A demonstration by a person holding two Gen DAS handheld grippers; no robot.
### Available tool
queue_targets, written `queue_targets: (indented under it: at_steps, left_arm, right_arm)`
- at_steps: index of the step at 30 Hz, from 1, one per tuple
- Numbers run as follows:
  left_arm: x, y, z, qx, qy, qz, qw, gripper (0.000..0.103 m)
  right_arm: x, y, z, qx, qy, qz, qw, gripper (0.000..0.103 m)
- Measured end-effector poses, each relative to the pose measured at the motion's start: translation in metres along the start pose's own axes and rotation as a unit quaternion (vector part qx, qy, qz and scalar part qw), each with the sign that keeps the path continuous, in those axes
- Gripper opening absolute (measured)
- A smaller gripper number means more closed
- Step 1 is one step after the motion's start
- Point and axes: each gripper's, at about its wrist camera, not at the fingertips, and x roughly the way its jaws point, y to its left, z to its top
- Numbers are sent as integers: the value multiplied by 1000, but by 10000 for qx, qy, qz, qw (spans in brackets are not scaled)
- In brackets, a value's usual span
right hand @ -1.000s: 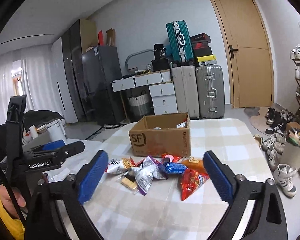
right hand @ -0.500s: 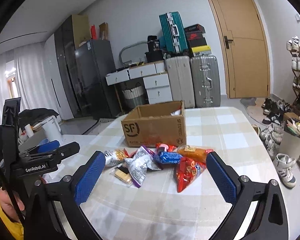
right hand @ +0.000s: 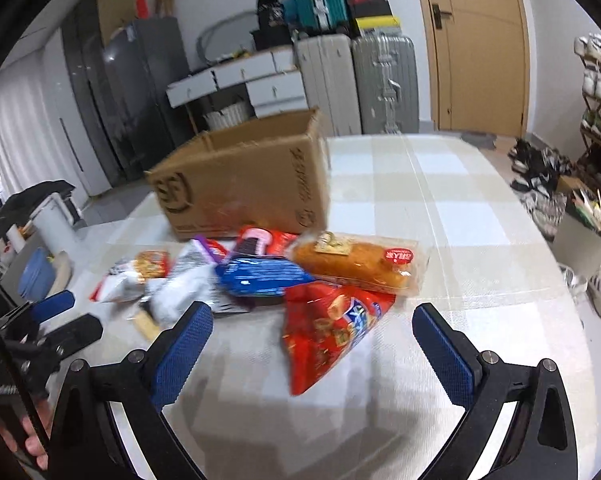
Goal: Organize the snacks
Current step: 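Grasp the red chip bag with the right gripper while the left gripper grasps the white-and-purple bag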
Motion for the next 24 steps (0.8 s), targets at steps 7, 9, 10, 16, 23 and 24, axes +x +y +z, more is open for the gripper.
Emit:
queue_targets:
  at_steps: [7,9,10,16,23,24]
  left_arm:
    - [42,-8,9,62,282,-107,9995,103]
    - [50,-9,12,69,273,-115,9995,103]
    - [52,-10,13,73,274,-117,9995,103]
    - [65,-18,18,111,343,-227,9991,103]
    - [82,-26,25,60,430,-420,9982,102]
    - [86,-27,27,51,449,-438,9980,102]
  right_arm:
    - [44,-8,2,37,413,86,9991,82]
    - [51,-11,0,100,535,143,9984,78]
    - [52,-13,0,137,545,168,9983,75]
    - [49,-21,-2,256,461,449,9976,52]
    - [25,-37,-4,612,-75,637,9961,40]
    - [22,-40,-5,681,-125,693,9952,40]
